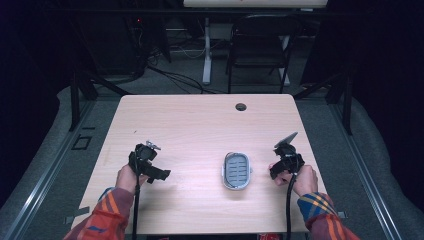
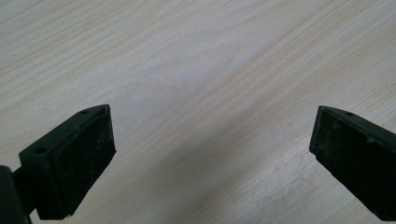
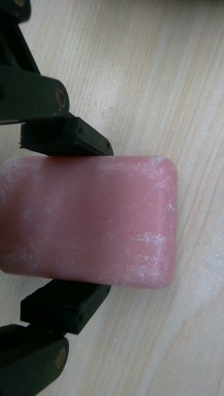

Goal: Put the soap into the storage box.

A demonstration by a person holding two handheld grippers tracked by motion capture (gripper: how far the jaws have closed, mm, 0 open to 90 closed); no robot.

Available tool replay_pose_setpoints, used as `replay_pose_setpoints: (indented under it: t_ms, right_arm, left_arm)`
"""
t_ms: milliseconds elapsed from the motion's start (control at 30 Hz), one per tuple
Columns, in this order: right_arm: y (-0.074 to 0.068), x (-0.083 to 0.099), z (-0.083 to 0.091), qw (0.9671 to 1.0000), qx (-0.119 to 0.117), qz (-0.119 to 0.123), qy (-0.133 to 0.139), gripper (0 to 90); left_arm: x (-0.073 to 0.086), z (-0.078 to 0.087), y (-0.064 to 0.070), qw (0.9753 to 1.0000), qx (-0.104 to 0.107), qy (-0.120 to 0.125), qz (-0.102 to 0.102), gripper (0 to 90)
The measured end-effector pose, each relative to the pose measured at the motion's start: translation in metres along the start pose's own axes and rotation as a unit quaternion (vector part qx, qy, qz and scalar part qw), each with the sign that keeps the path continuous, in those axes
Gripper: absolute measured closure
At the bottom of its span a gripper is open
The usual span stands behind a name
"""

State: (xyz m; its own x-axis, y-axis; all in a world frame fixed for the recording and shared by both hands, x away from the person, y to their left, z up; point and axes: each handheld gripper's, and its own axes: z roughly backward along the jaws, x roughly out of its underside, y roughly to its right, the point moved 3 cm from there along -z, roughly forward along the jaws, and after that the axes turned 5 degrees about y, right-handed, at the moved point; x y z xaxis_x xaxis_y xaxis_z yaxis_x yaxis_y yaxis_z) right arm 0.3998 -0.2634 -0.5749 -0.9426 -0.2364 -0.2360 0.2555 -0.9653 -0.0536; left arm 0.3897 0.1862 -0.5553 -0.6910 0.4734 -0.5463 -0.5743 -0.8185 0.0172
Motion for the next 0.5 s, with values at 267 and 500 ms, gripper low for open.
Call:
replay_pose_setpoints:
  t_ms: [267,500]
  right_arm:
    - [0.0004,-0.0002,0.0001,1.0,-0.003,0.004,0.0,37.2]
    - [0.0002,0.0001,0.0013,0.9998,-0.011,0.011,-0.009,37.3]
  left_arm:
    - [0.0,0.0,-0.0003,1.0,0.001,0.001,0.0,0.0]
    - [0.0,0.0004,-0.0004,1.0,0.001,0.002,0.001,0.0]
